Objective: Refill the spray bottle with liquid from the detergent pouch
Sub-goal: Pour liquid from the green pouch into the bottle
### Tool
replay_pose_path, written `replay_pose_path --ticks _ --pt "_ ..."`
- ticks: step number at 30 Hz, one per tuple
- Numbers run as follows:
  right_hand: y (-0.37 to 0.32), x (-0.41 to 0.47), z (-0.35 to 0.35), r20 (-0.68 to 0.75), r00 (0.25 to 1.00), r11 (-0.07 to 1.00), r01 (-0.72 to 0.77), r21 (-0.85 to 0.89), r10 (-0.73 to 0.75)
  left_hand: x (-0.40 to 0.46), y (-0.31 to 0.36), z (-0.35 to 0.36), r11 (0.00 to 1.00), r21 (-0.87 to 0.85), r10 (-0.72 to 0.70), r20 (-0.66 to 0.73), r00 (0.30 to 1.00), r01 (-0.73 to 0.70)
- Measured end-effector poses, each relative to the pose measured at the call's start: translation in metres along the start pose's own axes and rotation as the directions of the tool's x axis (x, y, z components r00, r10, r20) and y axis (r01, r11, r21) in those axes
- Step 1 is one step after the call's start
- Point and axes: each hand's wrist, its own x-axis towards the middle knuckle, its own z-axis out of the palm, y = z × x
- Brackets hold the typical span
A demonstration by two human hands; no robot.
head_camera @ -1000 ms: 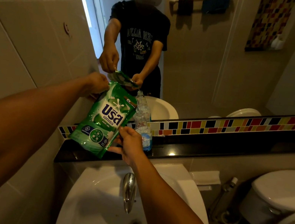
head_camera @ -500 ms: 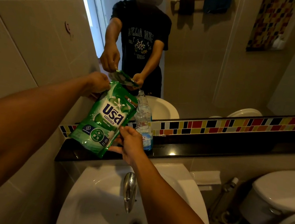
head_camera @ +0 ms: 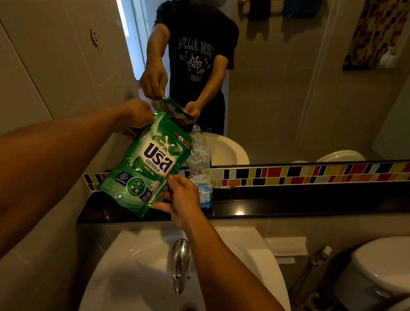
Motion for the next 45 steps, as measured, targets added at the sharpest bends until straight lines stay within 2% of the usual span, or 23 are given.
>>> replay_pose_path --ticks 45 --pt "-0.0006 0.0004 -0.0010 -0.003 1.000 1.000 0.002 -0.013 -0.002 0.0068 -0.0020 -0.0017 1.000 0.021 0.003 0.006 1.000 -0.004"
